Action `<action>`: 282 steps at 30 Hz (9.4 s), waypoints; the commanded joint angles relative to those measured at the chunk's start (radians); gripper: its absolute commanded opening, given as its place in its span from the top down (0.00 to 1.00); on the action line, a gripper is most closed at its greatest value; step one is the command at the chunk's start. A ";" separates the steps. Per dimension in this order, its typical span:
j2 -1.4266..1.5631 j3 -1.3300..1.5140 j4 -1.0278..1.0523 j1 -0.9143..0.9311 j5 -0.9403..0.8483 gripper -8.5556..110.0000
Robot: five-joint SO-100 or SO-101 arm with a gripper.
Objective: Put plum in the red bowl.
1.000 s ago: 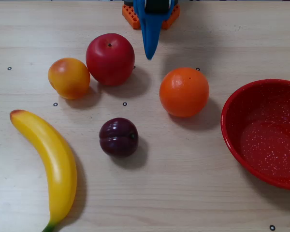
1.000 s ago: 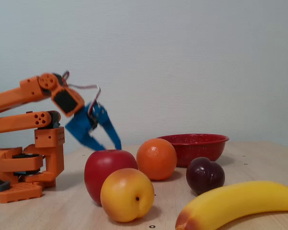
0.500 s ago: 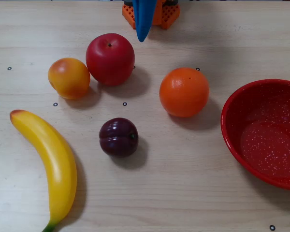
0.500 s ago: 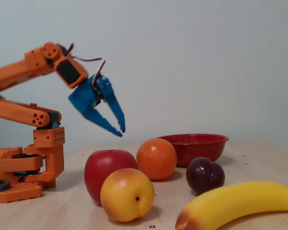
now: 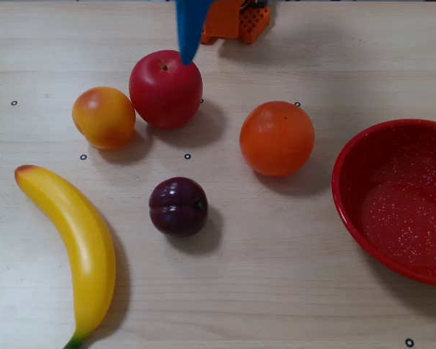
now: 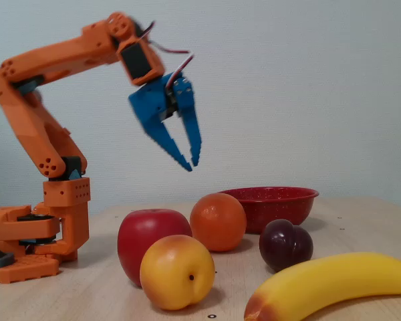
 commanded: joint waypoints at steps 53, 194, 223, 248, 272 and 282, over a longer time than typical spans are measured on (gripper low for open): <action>-0.953 -0.847 0.212 0.060 -0.291 0.53; -1.088 -0.796 0.012 0.009 -0.324 0.84; -0.894 -0.959 0.199 -0.009 -0.331 0.93; -0.597 -1.057 0.184 -0.321 -0.252 0.93; -0.742 -1.089 0.094 -0.735 -0.126 0.93; -0.940 -1.134 0.009 -0.747 -0.132 0.93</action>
